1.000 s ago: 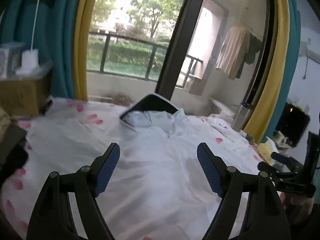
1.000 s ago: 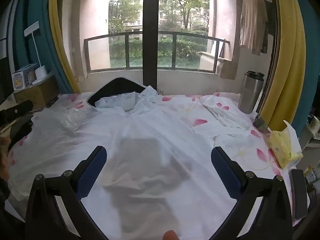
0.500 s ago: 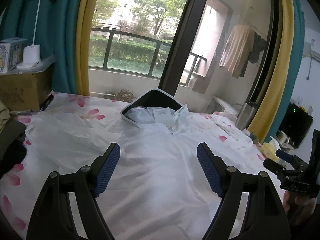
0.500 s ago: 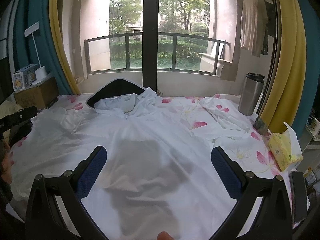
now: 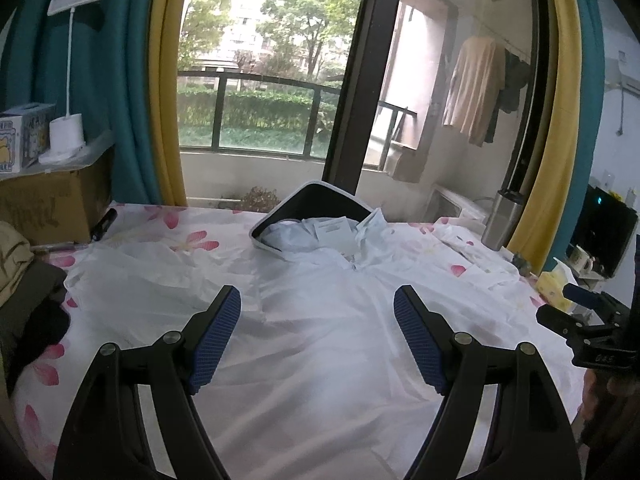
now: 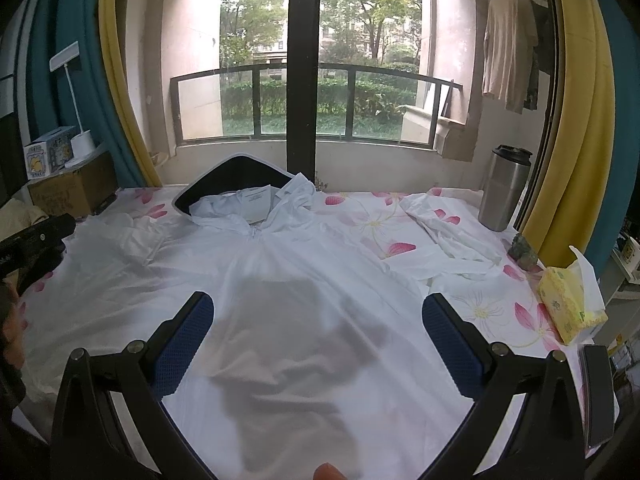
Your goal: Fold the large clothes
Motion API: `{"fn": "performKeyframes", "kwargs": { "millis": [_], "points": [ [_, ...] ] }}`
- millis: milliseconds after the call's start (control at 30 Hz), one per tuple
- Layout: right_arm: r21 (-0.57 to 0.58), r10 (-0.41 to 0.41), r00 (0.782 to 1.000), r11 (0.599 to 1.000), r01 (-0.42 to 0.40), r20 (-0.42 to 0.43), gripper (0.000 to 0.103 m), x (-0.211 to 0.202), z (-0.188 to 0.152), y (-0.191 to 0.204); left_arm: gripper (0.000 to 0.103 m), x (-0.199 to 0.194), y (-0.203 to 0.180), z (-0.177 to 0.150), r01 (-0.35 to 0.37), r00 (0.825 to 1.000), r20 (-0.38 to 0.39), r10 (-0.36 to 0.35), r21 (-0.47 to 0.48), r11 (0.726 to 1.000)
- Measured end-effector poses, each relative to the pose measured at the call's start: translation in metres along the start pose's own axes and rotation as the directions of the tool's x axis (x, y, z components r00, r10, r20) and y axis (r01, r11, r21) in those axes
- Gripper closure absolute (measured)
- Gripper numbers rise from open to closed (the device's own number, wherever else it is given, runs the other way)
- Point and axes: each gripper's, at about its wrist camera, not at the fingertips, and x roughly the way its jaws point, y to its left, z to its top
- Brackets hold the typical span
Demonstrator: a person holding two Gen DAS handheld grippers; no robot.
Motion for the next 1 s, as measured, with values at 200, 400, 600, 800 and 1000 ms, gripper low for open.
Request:
{"fn": "performKeyframes", "kwargs": {
  "millis": [200, 400, 600, 800, 1000],
  "points": [
    [-0.008, 0.001, 1.000, 1.000, -0.001, -0.003, 0.000, 0.0011, 0.0003, 0.0021, 0.021, -0.0013, -0.0004, 0.0008, -0.001, 1.000, 0.001, 0.001, 0.000, 1.000],
    [-0.008, 0.003, 1.000, 1.000, -0.003, -0.001, 0.000, 0.0008, 0.0000, 0.0017, 0.021, -0.0042, -0.0001, 0.0016, 0.000, 1.000, 0.007, 0.000, 0.006, 1.000],
    [-0.009, 0.002, 1.000, 1.000, -0.002, -0.002, 0.000, 0.0010, -0.0001, 0.0022, 0.021, -0.0049, -0.0025, 0.0030, 0.004, 1.000, 0.009, -0.004, 0.018, 1.000],
    [-0.008, 0.001, 1.000, 1.000, -0.001, -0.003, 0.000, 0.0013, -0.0001, 0.0022, 0.021, -0.0038, -0.0034, 0.0043, 0.009, 1.000, 0.009, -0.009, 0.022, 1.000],
    [-0.008, 0.003, 1.000, 1.000, -0.003, -0.006, 0.000, 0.0018, -0.0001, 0.0021, 0.021, -0.0036, -0.0040, 0.0043, 0.009, 1.000, 0.009, -0.009, 0.021, 1.000]
  ]
}}
